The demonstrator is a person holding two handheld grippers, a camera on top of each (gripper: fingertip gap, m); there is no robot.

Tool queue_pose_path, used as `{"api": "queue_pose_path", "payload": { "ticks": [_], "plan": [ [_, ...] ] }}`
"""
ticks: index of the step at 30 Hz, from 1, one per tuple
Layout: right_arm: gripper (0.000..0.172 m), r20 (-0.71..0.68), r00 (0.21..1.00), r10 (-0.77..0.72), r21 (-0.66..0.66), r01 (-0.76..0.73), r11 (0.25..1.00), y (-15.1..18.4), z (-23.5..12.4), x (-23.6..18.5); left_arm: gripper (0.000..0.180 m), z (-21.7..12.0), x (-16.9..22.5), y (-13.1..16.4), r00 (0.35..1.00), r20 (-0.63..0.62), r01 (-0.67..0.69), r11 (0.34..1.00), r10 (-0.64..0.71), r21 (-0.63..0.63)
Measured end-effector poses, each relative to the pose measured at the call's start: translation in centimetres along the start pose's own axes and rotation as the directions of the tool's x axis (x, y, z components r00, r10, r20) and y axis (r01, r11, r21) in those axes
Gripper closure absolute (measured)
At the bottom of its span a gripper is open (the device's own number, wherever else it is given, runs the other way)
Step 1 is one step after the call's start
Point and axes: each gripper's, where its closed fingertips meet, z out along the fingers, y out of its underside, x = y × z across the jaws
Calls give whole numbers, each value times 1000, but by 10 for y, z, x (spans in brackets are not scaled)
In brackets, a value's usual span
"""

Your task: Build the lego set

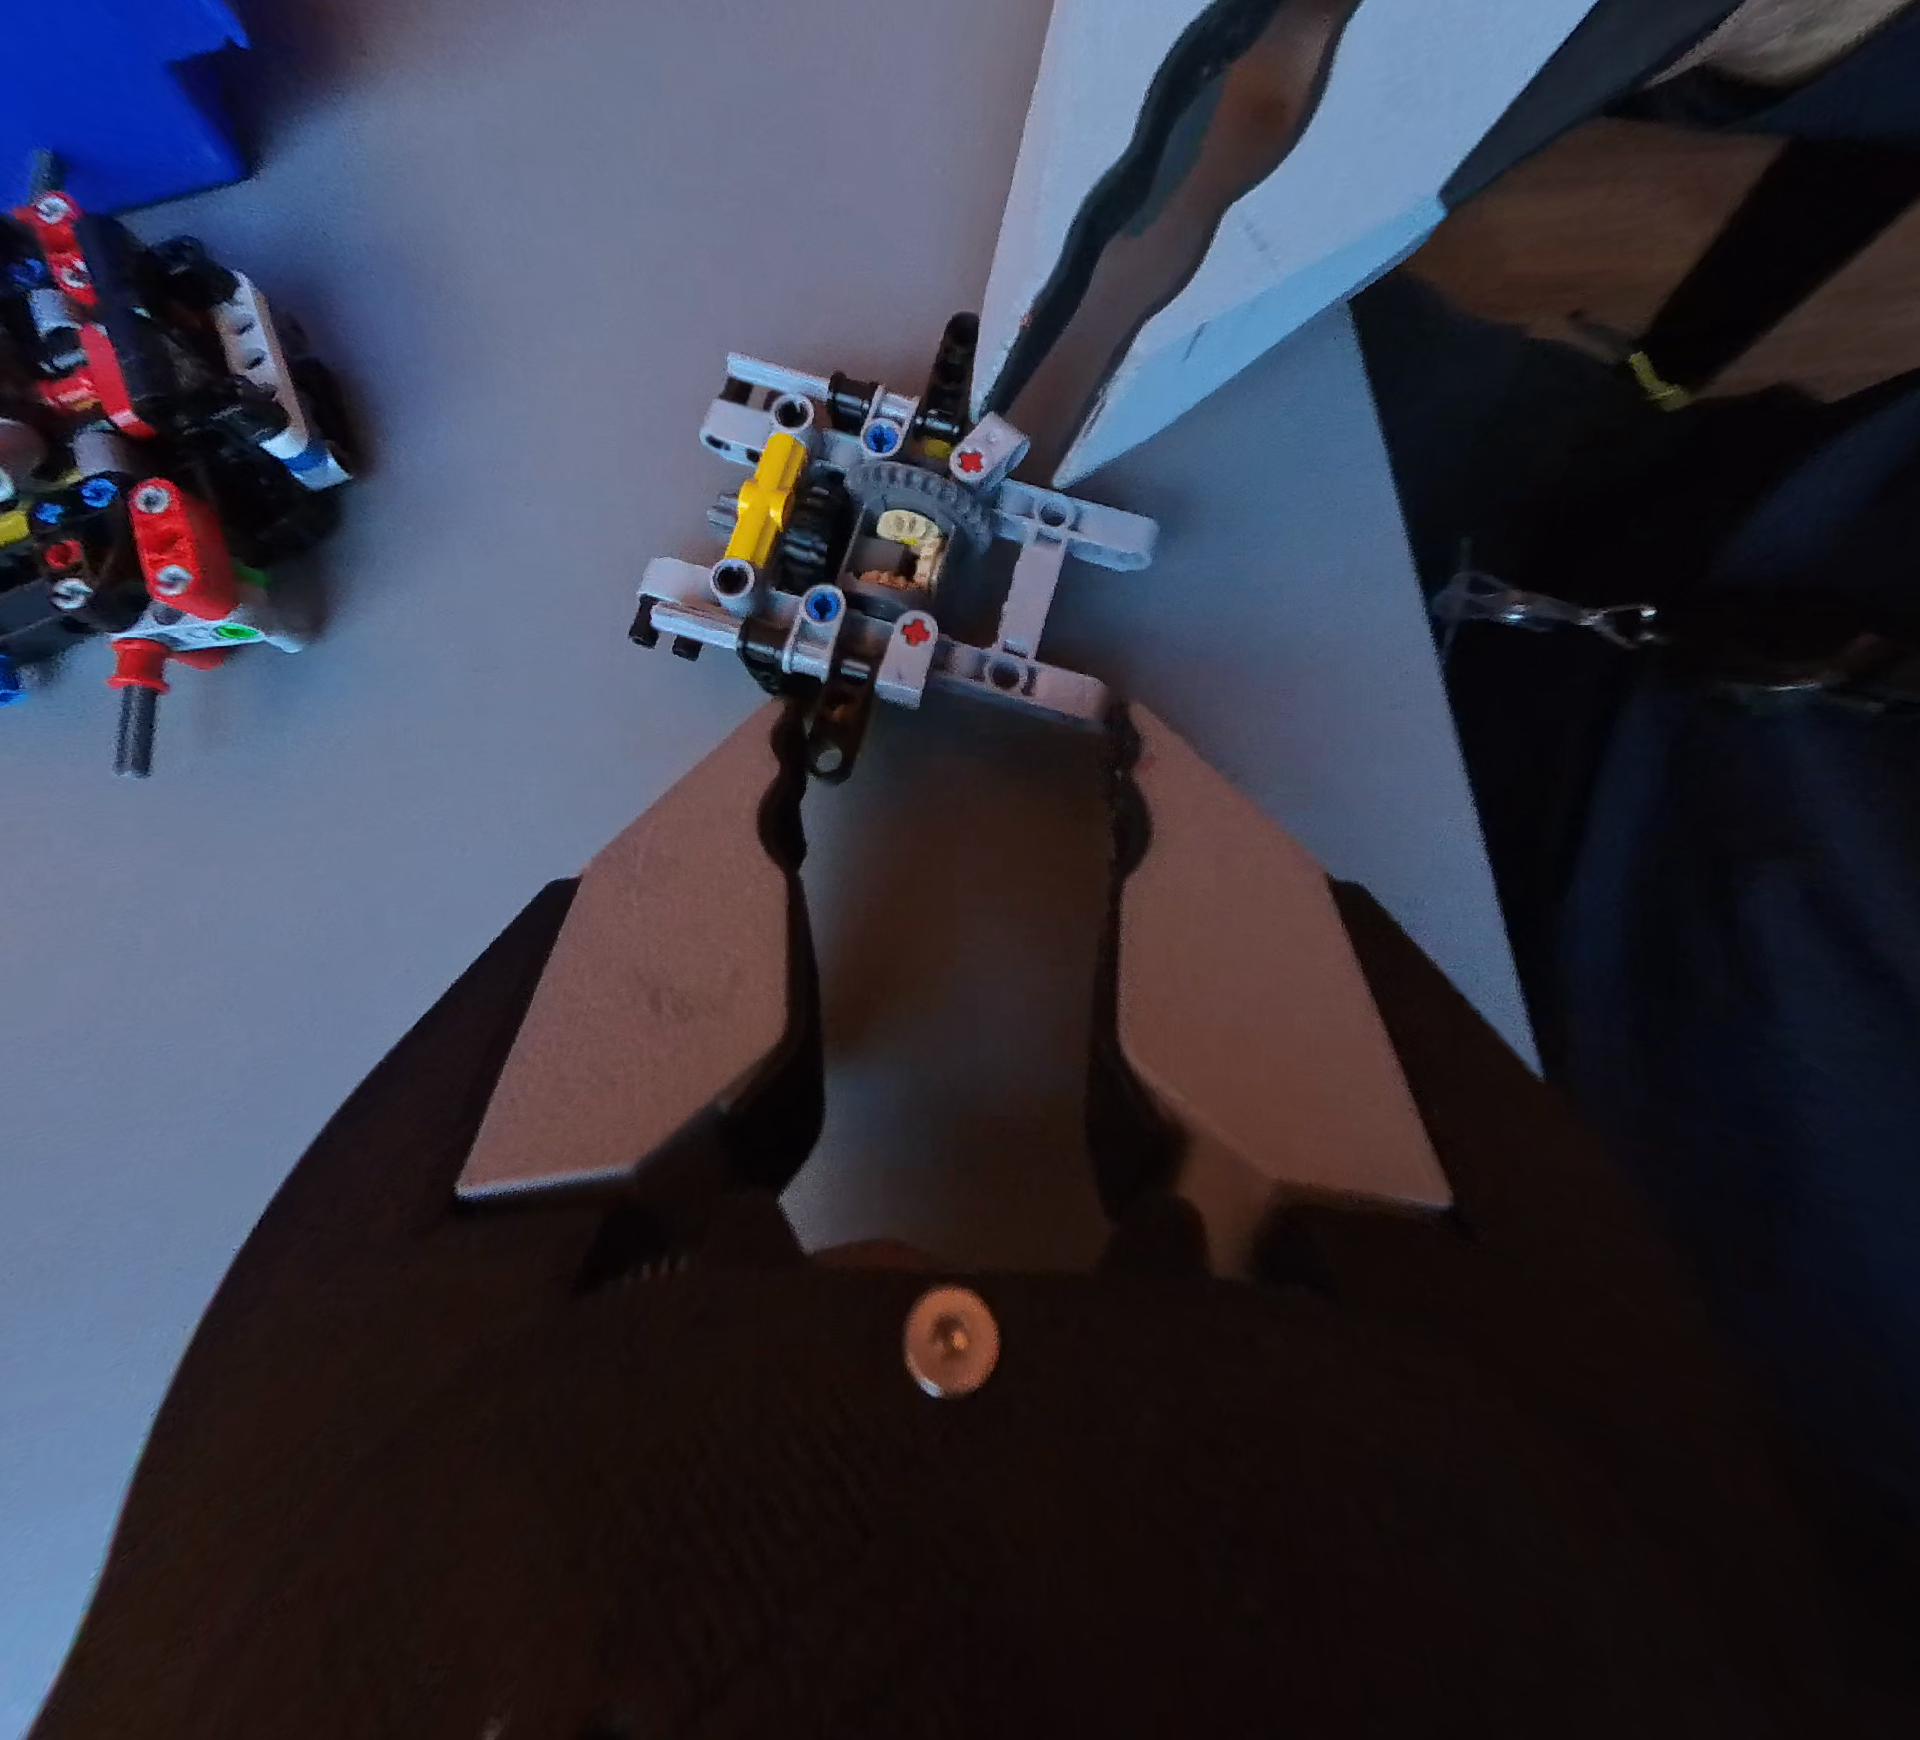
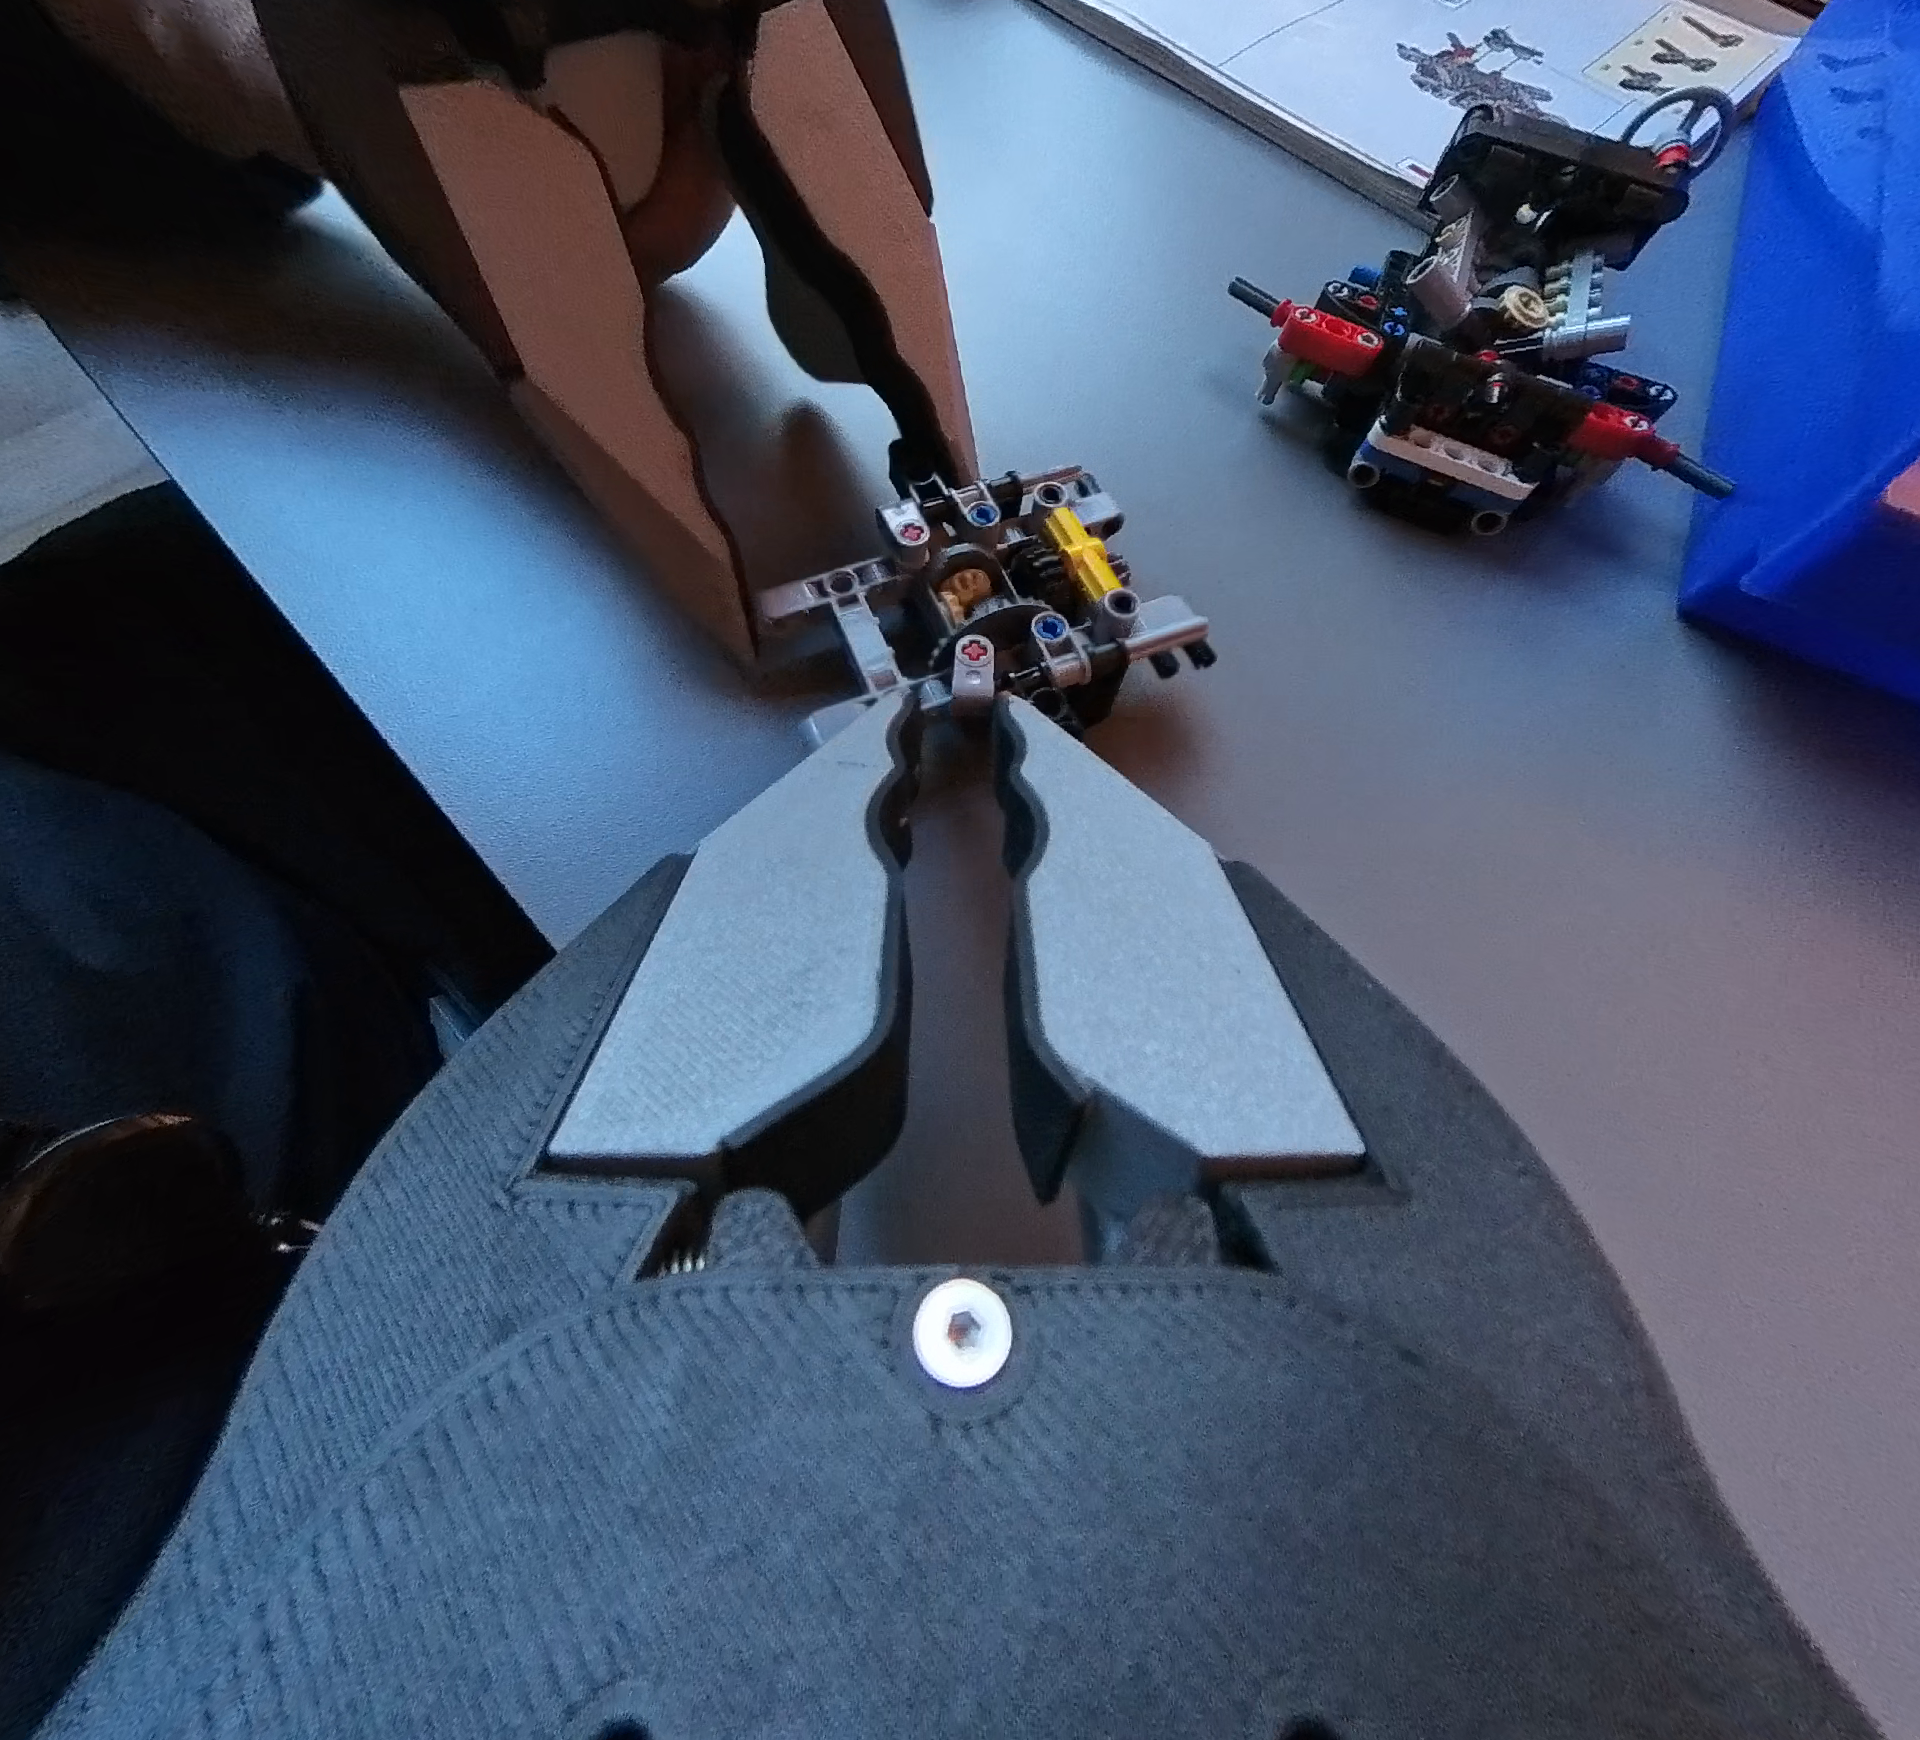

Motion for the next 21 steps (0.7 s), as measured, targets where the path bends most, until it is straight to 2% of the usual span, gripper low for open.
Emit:
{"api": "queue_pose_path", "payload": {
  "ticks": [6,9,11,15,18,21],
  "plan": [
    [163,-31,997,-65,-20,64,998,6,1,2,124,-3,-3,-5,973,165,-163,986,159,13],
    [167,-44,995,-88,-28,87,996,8,1,4,125,-3,-2,-4,977,150,-153,988,149,15],
    [167,-32,997,-67,-23,66,998,7,1,6,125,-4,-3,-4,991,101,-91,995,88,31],
    [166,0,1000,-10,-37,10,999,7,2,9,126,-8,-2,-10,990,-65,130,989,-125,72],
    [166,6,1000,-3,-10,3,1000,-1,-1,11,127,-17,-3,-18,939,-195,305,948,-283,93],
    [163,-5,1000,-4,6,4,1000,-9,-3,15,126,-26,-6,-23,877,-284,433,893,-387,122]
  ]
}}
